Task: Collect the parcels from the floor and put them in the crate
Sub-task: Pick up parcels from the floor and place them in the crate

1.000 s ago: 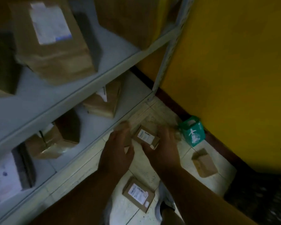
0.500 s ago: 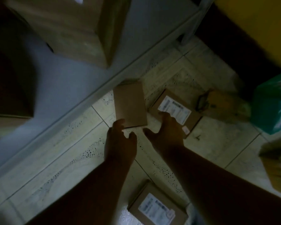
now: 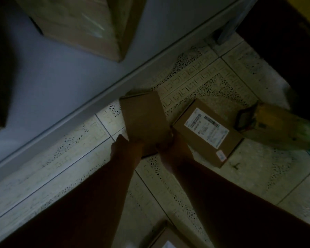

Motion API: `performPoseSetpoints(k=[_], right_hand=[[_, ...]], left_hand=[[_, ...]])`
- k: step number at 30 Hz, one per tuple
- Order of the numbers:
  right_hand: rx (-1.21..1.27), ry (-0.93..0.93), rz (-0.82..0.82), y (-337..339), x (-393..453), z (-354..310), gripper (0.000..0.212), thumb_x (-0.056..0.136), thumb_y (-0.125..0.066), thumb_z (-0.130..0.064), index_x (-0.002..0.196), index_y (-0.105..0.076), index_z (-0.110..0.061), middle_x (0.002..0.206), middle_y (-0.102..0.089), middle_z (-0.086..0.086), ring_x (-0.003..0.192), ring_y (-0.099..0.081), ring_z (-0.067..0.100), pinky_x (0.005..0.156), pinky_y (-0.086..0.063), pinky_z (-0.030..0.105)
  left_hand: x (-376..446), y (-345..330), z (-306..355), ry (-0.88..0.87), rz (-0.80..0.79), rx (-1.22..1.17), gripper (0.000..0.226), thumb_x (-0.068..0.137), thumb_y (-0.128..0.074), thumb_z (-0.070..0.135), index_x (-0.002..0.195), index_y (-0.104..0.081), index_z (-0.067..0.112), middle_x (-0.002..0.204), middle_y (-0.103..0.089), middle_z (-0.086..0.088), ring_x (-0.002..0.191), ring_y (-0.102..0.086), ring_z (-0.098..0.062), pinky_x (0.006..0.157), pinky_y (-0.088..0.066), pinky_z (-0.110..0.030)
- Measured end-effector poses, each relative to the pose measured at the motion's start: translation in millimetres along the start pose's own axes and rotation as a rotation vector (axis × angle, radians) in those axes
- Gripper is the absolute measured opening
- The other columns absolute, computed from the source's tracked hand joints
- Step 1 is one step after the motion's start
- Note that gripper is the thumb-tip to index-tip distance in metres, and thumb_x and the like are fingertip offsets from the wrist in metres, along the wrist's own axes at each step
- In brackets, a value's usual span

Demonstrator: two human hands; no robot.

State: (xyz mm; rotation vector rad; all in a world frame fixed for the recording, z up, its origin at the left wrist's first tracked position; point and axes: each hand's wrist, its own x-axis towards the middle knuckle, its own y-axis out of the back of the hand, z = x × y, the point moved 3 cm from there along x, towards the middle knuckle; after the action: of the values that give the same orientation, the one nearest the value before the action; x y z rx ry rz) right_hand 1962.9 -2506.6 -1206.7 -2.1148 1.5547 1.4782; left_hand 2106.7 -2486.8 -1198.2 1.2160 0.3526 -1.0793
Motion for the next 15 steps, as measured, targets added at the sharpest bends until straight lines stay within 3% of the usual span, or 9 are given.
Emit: performPoseSetpoints(k=[2, 4, 6, 10, 12, 15], right_hand=[[-0.04, -0.045, 0.015, 11, -21, -2, 0.054, 0.094, -0.054, -0.047, 0.143, -0.036, -0.033, 0.127, -0.055, 0.0, 0.106, -0.06, 0.025, 0.087, -0.053, 0.04], [-0.042, -0.088, -0.024, 21, -56, -3, 0.05, 0.095, -0.048, -0.054, 0.139, -0.036, -0.034, 0.118, -0.056, 0.003, 0.093, -0.059, 0.021, 0.08, -0.052, 0.037], [-0.002, -0.14, -0.08, 30, -109, -8, 0.047, 0.097, -0.044, -0.057, 0.136, -0.039, -0.031, 0.103, -0.055, 0.0, 0.082, -0.056, 0.016, 0.073, -0.047, 0.033], [0.25, -0.228, -0.124, 64, -221, -28, 0.066, 0.088, -0.058, -0.062, 0.138, -0.039, -0.024, 0.11, -0.06, 0.001, 0.098, -0.064, 0.024, 0.088, -0.055, 0.044], [0.395, -0.27, -0.142, 87, -275, -55, 0.073, 0.079, -0.068, -0.063, 0.134, -0.042, -0.023, 0.119, -0.062, 0.004, 0.103, -0.065, 0.026, 0.089, -0.056, 0.044], [0.516, -0.238, 0.01, 134, -361, -104, 0.061, 0.069, -0.081, -0.053, 0.119, -0.057, -0.026, 0.112, -0.068, 0.001, 0.101, -0.067, 0.024, 0.093, -0.055, 0.048]], left_hand=[[-12, 12, -5, 0.002, 0.006, -0.009, 0.04, 0.095, -0.053, 0.037, 0.129, -0.057, 0.015, 0.115, -0.062, -0.011, 0.084, -0.057, -0.02, 0.069, -0.046, -0.033], [-46, 24, -3, 0.024, -0.017, -0.051, 0.034, 0.093, -0.054, 0.039, 0.117, -0.06, 0.015, 0.103, -0.064, -0.01, 0.081, -0.058, -0.022, 0.068, -0.047, -0.031], [-98, 33, -1, 0.025, -0.081, -0.107, 0.027, 0.093, -0.058, 0.035, 0.11, -0.051, 0.016, 0.088, -0.059, -0.004, 0.073, -0.056, -0.017, 0.063, -0.046, -0.029], [-229, 64, 16, -0.119, -0.229, -0.076, 0.044, 0.092, -0.065, 0.034, 0.126, -0.038, 0.028, 0.092, -0.054, 0.008, 0.077, -0.059, -0.013, 0.051, -0.046, -0.019], [-291, 88, 26, -0.282, -0.322, 0.014, 0.045, 0.091, -0.066, 0.036, 0.129, -0.043, 0.032, 0.096, -0.059, 0.012, 0.083, -0.065, -0.013, 0.06, -0.054, -0.021], [-372, 138, 49, -0.588, -0.396, 0.278, 0.045, 0.081, -0.072, 0.032, 0.122, -0.056, 0.02, 0.114, -0.061, 0.006, 0.107, -0.061, -0.016, 0.089, -0.052, -0.03]])
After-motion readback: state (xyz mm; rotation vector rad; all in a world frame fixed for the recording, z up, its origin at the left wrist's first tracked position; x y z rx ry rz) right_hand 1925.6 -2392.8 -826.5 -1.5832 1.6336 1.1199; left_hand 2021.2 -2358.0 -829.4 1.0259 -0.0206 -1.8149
